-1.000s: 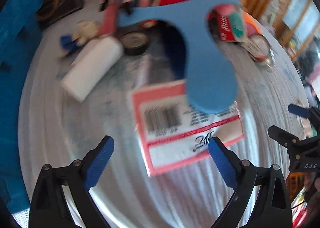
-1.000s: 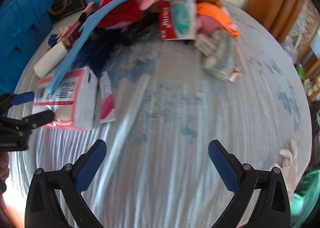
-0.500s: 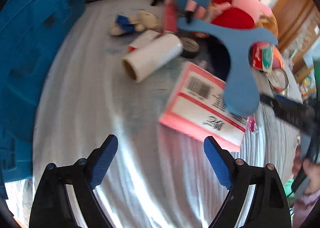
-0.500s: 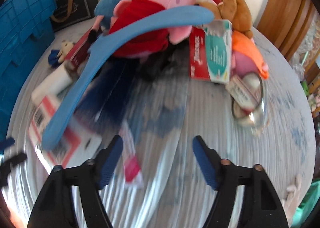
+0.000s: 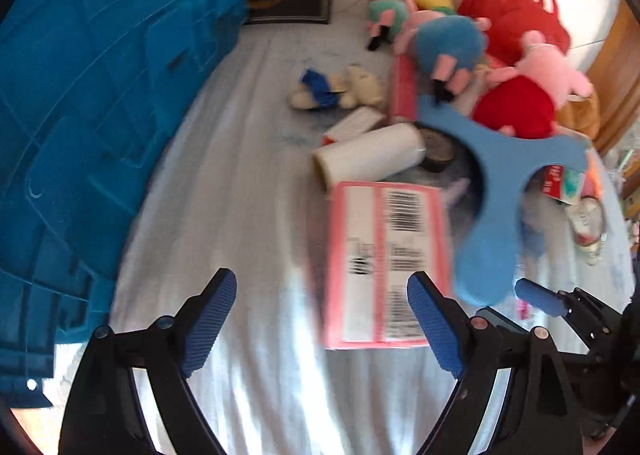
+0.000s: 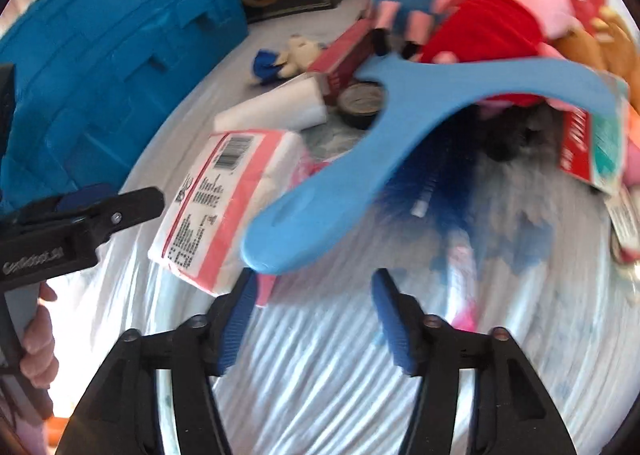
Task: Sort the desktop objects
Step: 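Grasp the pink-edged tissue pack with the left tool while the right tool grasps the toothpaste tube, then carry the tissue pack and toothpaste tube over the blue crate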
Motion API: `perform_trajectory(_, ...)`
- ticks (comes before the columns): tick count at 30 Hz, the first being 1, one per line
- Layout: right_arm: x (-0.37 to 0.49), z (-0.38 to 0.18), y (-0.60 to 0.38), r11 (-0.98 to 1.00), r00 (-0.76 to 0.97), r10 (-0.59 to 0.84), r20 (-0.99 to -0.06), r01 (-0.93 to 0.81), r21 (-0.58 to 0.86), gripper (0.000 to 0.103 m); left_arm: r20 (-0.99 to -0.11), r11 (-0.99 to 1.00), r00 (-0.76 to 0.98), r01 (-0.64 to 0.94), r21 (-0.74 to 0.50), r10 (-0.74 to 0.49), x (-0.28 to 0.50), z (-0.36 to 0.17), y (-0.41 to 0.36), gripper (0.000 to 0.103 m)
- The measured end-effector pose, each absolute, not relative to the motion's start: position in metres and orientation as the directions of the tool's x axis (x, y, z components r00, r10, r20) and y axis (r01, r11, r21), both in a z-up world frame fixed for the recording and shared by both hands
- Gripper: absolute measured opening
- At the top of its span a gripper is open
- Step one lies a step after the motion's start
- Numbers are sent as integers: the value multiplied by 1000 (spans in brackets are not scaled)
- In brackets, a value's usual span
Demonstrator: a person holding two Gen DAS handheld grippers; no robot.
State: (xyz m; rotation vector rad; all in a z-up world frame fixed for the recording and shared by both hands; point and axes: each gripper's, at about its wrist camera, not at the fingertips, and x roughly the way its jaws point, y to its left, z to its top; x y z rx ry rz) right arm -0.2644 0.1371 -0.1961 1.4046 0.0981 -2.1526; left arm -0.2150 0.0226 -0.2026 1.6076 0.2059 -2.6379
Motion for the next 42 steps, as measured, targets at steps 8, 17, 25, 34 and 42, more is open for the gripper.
perform_trajectory(8,-280,-201,208,-940,-347,-214,-913,327,96,52,-943,-999,-331,29,-33,22,-246,-244,68,90)
perform_trajectory(17,-288,-216,185,-927,-291,-225,-930,358,112,46,-935,-997,-347,43,57,-68,-235,-247,39,89)
perform_trajectory(25,-302,-232,160,-929,-288,-172,-942,365,58,21,-932,-997,-357,-10,74,-65,-245,-251,35,90)
perform_trajectory(34,-286,-211,161,-942,-339,-196,-920,327,80,18,-896,-999,-442,15,48,-50,-217,-224,31,81)
perform_trajectory(42,-255,-130,139,-924,-504,-279,-817,374,85,18,-779,-997,-623,29,65,-69,-192,-150,19,81)
